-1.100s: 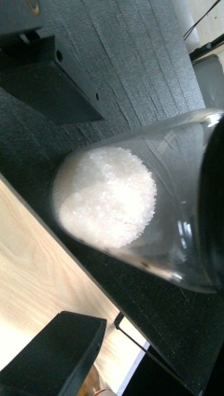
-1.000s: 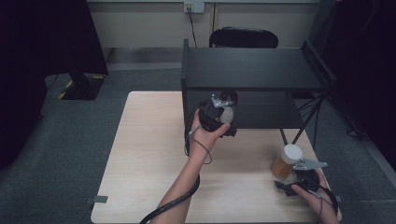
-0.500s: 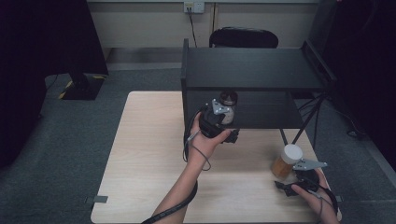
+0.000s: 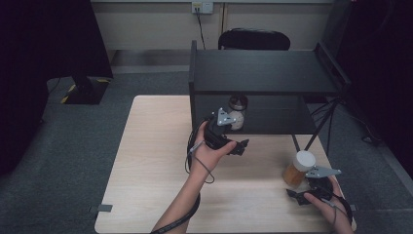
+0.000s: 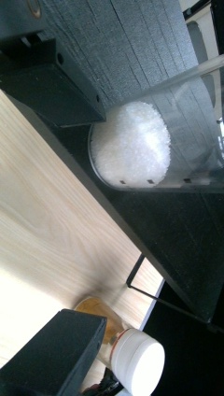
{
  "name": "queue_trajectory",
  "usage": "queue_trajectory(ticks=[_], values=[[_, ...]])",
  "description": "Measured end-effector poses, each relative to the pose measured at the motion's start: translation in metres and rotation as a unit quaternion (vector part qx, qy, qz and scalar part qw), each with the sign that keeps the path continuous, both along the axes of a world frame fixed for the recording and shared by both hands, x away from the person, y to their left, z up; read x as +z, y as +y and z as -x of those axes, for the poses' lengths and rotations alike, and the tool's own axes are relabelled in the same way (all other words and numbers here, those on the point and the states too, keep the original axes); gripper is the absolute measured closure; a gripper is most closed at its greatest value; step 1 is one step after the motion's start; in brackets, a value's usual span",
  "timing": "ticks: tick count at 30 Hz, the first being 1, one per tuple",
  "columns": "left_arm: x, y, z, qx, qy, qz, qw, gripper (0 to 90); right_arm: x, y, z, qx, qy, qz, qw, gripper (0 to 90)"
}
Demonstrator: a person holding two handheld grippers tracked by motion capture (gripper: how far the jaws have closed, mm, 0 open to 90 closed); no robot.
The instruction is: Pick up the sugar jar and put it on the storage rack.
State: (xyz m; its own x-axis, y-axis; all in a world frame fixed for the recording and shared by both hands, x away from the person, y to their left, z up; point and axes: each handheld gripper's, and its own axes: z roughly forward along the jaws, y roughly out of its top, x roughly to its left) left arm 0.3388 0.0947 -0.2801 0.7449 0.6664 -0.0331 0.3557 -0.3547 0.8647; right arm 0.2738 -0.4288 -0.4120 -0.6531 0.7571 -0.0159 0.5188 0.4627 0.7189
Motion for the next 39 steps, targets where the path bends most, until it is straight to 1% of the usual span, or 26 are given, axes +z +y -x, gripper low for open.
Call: queue_trajectory(ticks=[2, 5, 6, 8, 11, 12, 16, 19, 23, 26, 28, 29, 39], values=[[-0.001, 0.003, 0.001, -0.007, 0.004, 0.002, 1.0000, 3.8, 0.000, 0.000, 0.000, 0.000, 0.000, 0.000, 1.0000, 0.0], [-0.001, 0.004, 0.003, -0.011, 0.005, -0.002, 0.9999, 3.8, 0.000, 0.000, 0.000, 0.000, 0.000, 0.000, 1.0000, 0.0], [-0.002, 0.006, 0.004, -0.016, 0.005, -0.004, 0.9998, 3.8, 0.000, 0.000, 0.000, 0.000, 0.000, 0.000, 1.0000, 0.0], [-0.003, 0.006, 0.005, -0.017, 0.004, -0.004, 0.9998, 3.9, 0.000, 0.000, 0.000, 0.000, 0.000, 0.000, 1.0000, 0.0], [-0.005, 0.008, 0.007, -0.022, 0.004, -0.010, 0.9997, 3.9, 0.000, 0.000, 0.000, 0.000, 0.000, 0.000, 1.0000, 0.0], [-0.008, 0.011, 0.009, -0.023, 0.005, -0.008, 0.9997, 3.9, 0.000, 0.000, 0.000, 0.000, 0.000, 0.000, 1.0000, 0.0], [-0.011, 0.014, 0.012, -0.026, 0.007, -0.006, 0.9996, 3.9, 0.000, 0.000, 0.000, 0.000, 0.000, 0.000, 1.0000, 0.0], [-0.013, 0.014, 0.014, -0.028, 0.007, -0.011, 0.9995, 3.9, 0.000, 0.000, 0.000, 0.000, 0.000, 0.000, 1.0000, 0.0], [-0.016, 0.017, 0.017, -0.029, 0.010, -0.010, 0.9995, 3.9, 0.000, 0.000, 0.000, 0.000, 0.000, 0.000, 1.0000, 0.0], [-0.020, 0.019, 0.019, -0.029, 0.012, -0.007, 0.9995, 3.9, 0.000, 0.000, 0.000, 0.000, 0.000, 0.000, 1.0000, 0.0], [-0.022, 0.020, 0.019, -0.029, 0.014, -0.009, 0.9994, 3.9, 0.000, 0.000, 0.000, 0.000, 0.000, 0.000, 1.0000, 0.0], [-0.025, 0.020, 0.020, -0.027, 0.016, -0.007, 0.9995, 3.9, 0.000, 0.000, 0.000, 0.000, 0.000, 0.000, 1.0000, 0.0], [-0.036, 0.024, 0.025, -0.030, 0.020, -0.008, 0.9993, 3.9, 0.000, 0.000, 0.000, 0.000, 0.000, 0.000, 1.0000, 0.0]])
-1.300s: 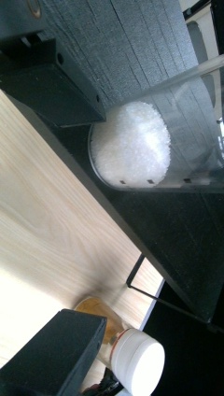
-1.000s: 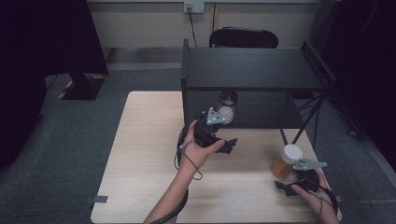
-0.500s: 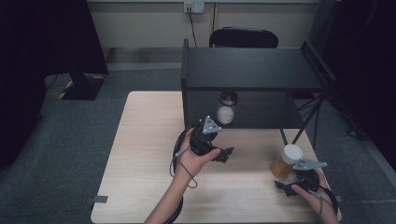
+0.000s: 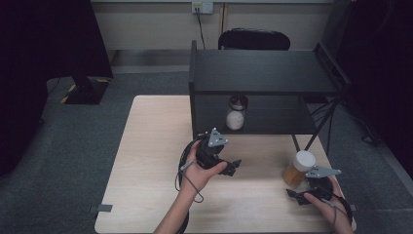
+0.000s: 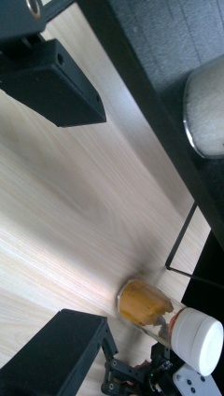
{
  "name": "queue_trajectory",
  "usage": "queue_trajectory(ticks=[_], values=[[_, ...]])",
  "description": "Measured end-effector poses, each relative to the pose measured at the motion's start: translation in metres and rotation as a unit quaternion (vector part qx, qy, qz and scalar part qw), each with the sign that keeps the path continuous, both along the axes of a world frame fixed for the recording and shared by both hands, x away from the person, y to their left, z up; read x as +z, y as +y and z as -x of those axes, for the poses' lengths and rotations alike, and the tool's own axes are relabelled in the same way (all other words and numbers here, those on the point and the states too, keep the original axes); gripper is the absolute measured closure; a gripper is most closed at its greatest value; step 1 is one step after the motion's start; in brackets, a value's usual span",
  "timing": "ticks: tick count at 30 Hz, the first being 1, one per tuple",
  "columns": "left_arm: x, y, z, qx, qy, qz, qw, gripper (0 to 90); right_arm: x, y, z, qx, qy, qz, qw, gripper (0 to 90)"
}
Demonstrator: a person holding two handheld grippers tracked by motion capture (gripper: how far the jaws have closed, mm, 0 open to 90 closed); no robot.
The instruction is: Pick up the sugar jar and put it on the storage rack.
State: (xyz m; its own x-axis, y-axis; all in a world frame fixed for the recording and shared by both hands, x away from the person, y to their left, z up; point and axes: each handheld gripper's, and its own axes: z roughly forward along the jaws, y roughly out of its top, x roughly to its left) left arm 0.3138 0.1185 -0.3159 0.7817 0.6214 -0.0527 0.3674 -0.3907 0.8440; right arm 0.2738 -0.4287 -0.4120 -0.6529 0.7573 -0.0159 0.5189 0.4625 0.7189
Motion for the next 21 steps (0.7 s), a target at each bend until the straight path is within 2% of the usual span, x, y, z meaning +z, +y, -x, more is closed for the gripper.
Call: queue_trajectory(ticks=[21], values=[[-0.033, 0.005, 0.008, 0.001, 0.022, 0.004, 0.9998, 3.8, 0.000, 0.000, 0.000, 0.000, 0.000, 0.000, 1.0000, 0.0]])
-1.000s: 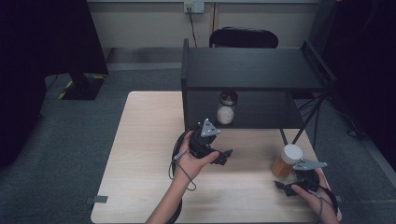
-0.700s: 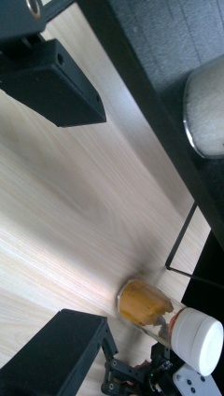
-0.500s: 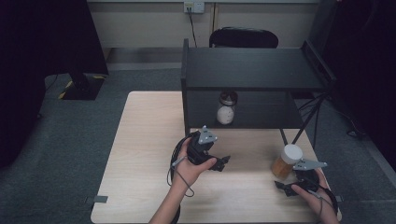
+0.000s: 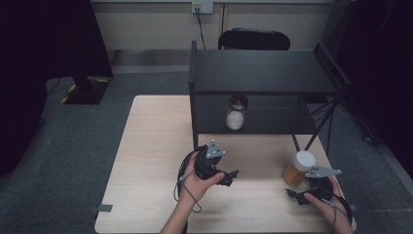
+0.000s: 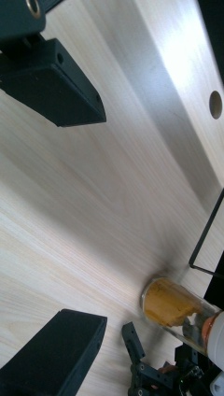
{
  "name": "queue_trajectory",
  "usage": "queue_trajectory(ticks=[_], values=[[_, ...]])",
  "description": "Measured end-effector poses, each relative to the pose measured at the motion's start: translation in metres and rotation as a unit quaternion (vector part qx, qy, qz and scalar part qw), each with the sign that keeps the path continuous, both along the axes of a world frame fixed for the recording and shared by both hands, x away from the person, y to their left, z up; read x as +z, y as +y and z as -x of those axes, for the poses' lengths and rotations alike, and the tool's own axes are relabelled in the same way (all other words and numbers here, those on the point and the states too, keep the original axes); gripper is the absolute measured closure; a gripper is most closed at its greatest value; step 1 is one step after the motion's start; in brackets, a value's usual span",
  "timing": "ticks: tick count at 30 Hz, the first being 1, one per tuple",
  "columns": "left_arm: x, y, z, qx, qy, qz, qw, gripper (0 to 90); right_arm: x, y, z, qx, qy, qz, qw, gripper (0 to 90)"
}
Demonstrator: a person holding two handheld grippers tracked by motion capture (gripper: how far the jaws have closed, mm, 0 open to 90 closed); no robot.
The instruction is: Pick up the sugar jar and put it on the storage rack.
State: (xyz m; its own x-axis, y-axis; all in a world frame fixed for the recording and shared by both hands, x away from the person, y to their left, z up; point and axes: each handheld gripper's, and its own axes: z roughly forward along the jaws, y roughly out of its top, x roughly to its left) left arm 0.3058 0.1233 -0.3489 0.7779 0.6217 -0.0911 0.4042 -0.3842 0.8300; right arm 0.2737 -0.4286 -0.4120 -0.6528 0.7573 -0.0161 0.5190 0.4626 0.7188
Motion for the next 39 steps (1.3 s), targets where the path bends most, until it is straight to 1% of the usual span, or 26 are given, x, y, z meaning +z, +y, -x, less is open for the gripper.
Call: queue_trajectory(ticks=[5, 8, 11, 17, 22, 30, 34, 37, 39], values=[[-0.007, 0.001, 0.002, 0.002, 0.004, -0.004, 1.0000, 3.8, 0.000, 0.000, 0.000, 0.000, 0.000, 0.000, 1.0000, 0.0], [-0.012, 0.003, 0.003, 0.004, 0.007, -0.002, 1.0000, 3.8, 0.000, 0.000, 0.000, 0.000, 0.000, 0.000, 1.0000, 0.0], [-0.014, 0.003, 0.004, 0.005, 0.008, -0.007, 0.9999, 3.8, 0.000, 0.000, 0.000, 0.000, 0.000, 0.000, 1.0000, 0.0], [-0.019, 0.002, 0.007, 0.004, 0.004, -0.018, 0.9998, 3.8, 0.000, 0.000, 0.000, 0.000, 0.000, 0.000, 1.0000, 0.0], [-0.025, 0.002, 0.010, 0.005, 0.007, -0.022, 0.9997, 3.9, 0.000, 0.000, 0.000, 0.000, 0.000, 0.000, 1.0000, 0.0], [-0.032, 0.001, 0.013, 0.003, 0.005, -0.032, 0.9995, 3.9, 0.000, 0.000, 0.000, 0.000, 0.000, 0.000, 1.0000, 0.0], [-0.035, 0.001, 0.014, 0.003, 0.007, -0.032, 0.9995, 3.9, 0.000, 0.000, 0.000, 0.000, 0.000, 0.000, 1.0000, 0.0], [-0.037, -0.001, 0.015, 0.003, 0.006, -0.040, 0.9992, 3.9, 0.000, 0.000, 0.000, 0.000, 0.000, 0.000, 1.0000, 0.0], [-0.039, -0.001, 0.016, 0.003, 0.008, -0.041, 0.9991, 3.9, 0.000, 0.000, 0.000, 0.000, 0.000, 0.000, 1.0000, 0.0]])
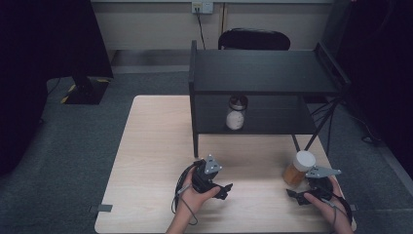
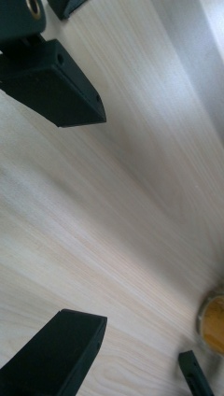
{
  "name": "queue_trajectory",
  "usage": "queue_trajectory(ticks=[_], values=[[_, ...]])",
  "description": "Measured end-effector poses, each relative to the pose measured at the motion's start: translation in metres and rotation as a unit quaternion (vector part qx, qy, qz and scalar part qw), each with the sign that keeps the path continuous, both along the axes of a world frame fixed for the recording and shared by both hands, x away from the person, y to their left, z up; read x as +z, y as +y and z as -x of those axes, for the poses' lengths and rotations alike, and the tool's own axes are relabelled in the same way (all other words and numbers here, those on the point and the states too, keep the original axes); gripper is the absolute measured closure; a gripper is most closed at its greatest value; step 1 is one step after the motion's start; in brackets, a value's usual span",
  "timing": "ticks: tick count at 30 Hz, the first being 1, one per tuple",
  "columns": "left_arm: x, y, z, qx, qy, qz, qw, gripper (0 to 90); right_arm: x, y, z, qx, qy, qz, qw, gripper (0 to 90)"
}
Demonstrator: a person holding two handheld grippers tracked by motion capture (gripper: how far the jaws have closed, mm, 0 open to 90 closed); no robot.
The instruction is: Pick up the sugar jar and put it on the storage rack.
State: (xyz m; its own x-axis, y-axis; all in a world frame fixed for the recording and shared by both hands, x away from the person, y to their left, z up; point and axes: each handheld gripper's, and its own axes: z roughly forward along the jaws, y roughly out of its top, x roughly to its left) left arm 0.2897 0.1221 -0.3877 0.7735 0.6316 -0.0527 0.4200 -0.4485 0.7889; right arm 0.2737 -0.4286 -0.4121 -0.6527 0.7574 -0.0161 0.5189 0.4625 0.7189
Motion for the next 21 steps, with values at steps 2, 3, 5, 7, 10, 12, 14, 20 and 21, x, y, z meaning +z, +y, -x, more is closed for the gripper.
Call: queue_trajectory(ticks=[2, 3, 5, 7, 10, 12, 14, 20, 21], values=[[-0.002, -0.001, 0.001, -0.001, 0.001, -0.006, 1.0000, 4.0, 0.000, 0.000, 0.000, 0.000, 0.000, 0.000, 1.0000, 0.0], [-0.004, -0.001, 0.001, -0.001, 0.002, -0.006, 1.0000, 4.0, 0.000, 0.000, 0.000, 0.000, 0.000, 0.000, 1.0000, 0.0], [-0.007, -0.001, 0.002, -0.001, 0.006, -0.007, 1.0000, 4.0, 0.000, 0.000, 0.000, 0.000, 0.000, 0.000, 1.0000, 0.0], [-0.009, -0.001, 0.002, -0.001, 0.008, -0.010, 0.9999, 4.0, 0.000, 0.000, 0.000, 0.000, 0.000, 0.000, 1.0000, 0.0], [-0.011, -0.002, 0.003, -0.002, 0.009, -0.016, 0.9998, 4.0, 0.000, 0.000, 0.000, 0.000, 0.000, 0.000, 1.0000, 0.0], [-0.013, -0.002, 0.003, -0.003, 0.011, -0.020, 0.9997, 4.0, 0.000, 0.000, 0.000, 0.000, 0.000, 0.000, 1.0000, 0.0], [-0.014, -0.003, 0.004, -0.004, 0.013, -0.025, 0.9996, 4.1, 0.000, 0.000, 0.000, 0.000, 0.000, 0.000, 1.0000, 0.0], [-0.018, -0.005, 0.006, -0.007, 0.014, -0.042, 0.9990, 4.1, 0.000, 0.000, 0.000, 0.000, 0.000, 0.000, 1.0000, 0.0], [-0.019, -0.005, 0.006, -0.006, 0.013, -0.044, 0.9989, 4.1, 0.000, 0.000, 0.000, 0.000, 0.000, 0.000, 1.0000, 0.0]])
